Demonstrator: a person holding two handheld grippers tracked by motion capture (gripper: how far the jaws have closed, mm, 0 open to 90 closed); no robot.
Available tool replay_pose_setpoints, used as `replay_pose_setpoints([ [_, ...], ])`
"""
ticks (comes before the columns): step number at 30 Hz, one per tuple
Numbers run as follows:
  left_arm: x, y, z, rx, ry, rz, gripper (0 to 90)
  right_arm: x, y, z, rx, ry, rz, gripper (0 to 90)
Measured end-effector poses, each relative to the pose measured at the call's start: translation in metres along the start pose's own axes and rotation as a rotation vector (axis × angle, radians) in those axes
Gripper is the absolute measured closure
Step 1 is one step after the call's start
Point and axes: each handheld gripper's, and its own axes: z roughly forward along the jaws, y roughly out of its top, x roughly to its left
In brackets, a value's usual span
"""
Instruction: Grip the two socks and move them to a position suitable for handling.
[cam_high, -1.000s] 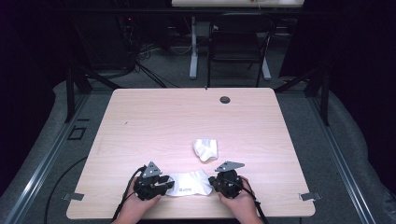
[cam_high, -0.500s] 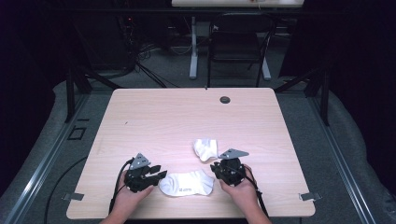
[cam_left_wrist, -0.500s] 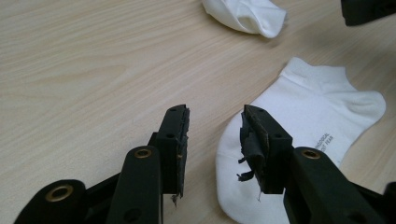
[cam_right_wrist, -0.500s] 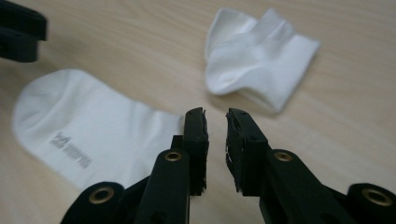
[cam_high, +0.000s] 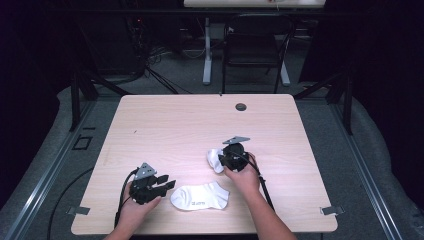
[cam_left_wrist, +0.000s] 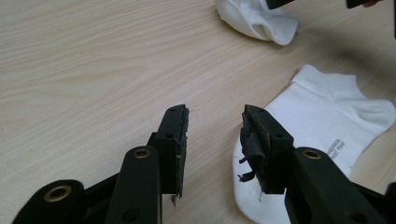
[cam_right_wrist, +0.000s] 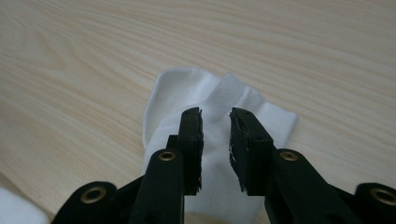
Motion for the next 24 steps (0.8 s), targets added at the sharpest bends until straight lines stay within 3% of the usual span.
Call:
replay_pose_setpoints([
  [5,0.002,0.0,-0.002,-0.009,-0.001,-0.008,60.3,0.012,0.0,0.021,0.05,-0.006,-0.033,74.2],
  [9,0.004,0.0,-0.002,-0.012,0.01,-0.006,60.2,0.022,-0.002,0.027,0.051,0.005,-0.054,76.8],
  [13,0.005,0.0,-0.002,-0.017,0.007,-0.009,60.0,0.028,-0.003,0.028,0.047,0.04,-0.052,78.0],
  [24,0.006,0.0,-0.002,-0.018,0.012,-0.017,59.9,0.057,-0.004,0.03,0.057,0.108,-0.147,79.3],
])
